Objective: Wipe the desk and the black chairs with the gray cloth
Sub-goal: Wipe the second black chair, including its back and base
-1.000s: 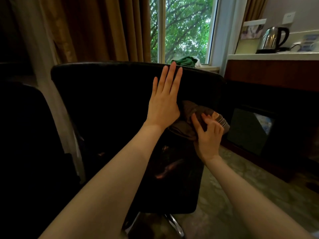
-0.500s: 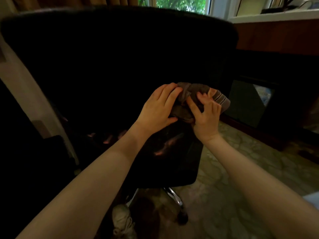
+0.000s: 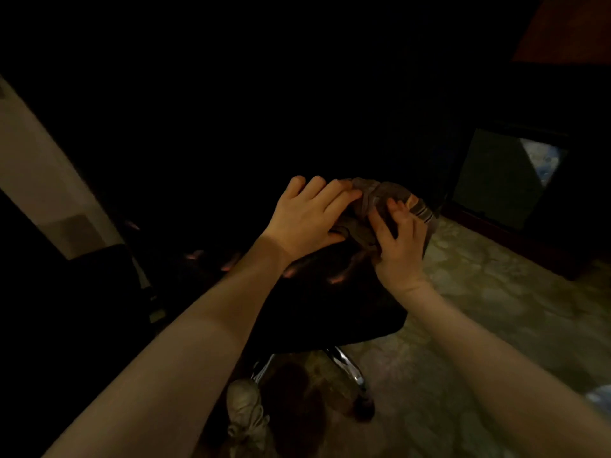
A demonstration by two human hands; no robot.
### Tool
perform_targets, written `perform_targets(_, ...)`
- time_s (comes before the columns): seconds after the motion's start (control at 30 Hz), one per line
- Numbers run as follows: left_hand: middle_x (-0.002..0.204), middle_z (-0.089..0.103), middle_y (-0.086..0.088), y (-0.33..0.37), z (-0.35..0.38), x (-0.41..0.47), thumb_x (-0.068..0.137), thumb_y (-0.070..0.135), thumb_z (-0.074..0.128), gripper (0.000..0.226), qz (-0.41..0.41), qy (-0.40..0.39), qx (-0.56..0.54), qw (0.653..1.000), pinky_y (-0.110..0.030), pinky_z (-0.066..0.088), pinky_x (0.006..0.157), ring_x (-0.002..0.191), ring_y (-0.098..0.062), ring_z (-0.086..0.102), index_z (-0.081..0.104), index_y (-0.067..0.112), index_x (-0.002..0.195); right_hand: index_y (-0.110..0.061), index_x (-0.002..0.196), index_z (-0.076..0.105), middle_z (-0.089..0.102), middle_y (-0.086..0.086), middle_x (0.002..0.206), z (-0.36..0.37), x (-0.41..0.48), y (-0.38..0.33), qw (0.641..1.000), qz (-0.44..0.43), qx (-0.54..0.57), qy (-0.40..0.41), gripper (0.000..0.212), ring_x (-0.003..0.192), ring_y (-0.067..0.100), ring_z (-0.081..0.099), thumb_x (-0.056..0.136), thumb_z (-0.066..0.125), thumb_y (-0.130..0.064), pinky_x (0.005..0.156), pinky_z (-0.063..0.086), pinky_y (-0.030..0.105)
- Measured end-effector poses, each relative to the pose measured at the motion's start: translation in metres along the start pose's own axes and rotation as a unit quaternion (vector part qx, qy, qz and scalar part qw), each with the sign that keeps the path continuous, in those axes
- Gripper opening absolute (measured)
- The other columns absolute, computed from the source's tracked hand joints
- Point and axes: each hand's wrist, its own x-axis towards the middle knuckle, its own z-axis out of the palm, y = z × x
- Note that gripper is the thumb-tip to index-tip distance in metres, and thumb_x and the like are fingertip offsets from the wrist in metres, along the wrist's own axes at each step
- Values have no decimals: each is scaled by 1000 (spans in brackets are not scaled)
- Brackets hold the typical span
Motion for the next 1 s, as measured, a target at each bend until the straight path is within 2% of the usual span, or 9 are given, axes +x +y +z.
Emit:
perform_targets(0.17,104,68,1,1,4,-21,58,54,79,75,9,20,-6,1000,-31,32,75,91,-18,45,48,17,115,-15,124,46,39,12,123,5,-11,-9,1000,-15,12,-2,32,107,32,41,101,28,-26,83,35,41)
perform_targets(0.33,97,70,0,10,10,-47,71,51,72,54,-14,31,-30,999,-32,34,71,87,-18,48,52,16,107,-18,123,47,41,10,120,11,-29,-17,999,-45,1,-18,33,106,30,42,94,45,-32,80,33,39)
perform_targets(0.43,96,70,1,16,12,-64,58,51,80,67,-19,-8,-31,999,-31,33,73,88,-18,46,50,18,107,-19,123,47,42,10,120,13,-45,-25,998,-48,-2,-40,41,105,30,43,85,52,-34,79,34,39)
perform_targets(0.53,95,70,2,21,13,-75,49,52,85,76,-36,-56,-31,997,-31,31,72,87,-18,44,47,19,107,-19,123,47,42,11,119,13,-56,-32,998,-39,13,-54,29,104,31,42,99,34,-29,78,33,40)
perform_targets(0.63,92,69,2,24,14,-80,50,52,83,74,-41,-70,-41,996,-30,30,69,84,-18,43,47,19,105,-18,123,45,41,12,119,11,-58,-38,996,-40,16,-78,37,104,32,41,86,44,-25,78,31,40)
perform_targets(0.73,89,68,1,24,15,-86,51,51,83,70,-40,-85,-57,994,-30,29,67,81,-18,42,50,18,103,-18,123,44,41,13,119,10,-65,-42,994,-43,10,-104,44,103,32,41,80,46,-25,79,30,39)
perform_targets(0.87,96,52,1,31,16,-107,44,50,85,70,-33,-128,-74,989,-32,28,67,78,-19,40,54,18,98,-18,124,42,40,12,118,8,-87,-52,985,-59,15,-159,51,103,32,41,74,44,-24,79,33,38)
perform_targets(0.93,89,60,0,37,14,-120,39,46,87,63,-42,-161,-79,983,-32,27,68,78,-19,38,66,17,92,-19,126,41,40,10,119,9,-101,-62,979,-57,12,-198,57,105,30,41,69,51,-23,81,41,38)
perform_targets(1.0,80,66,0,42,13,-130,35,43,88,57,-57,-196,-87,975,-32,27,68,77,-18,38,71,15,82,-19,127,41,40,9,119,12,-112,-68,970,-40,34,-237,69,105,30,41,62,63,-21,83,38,40)
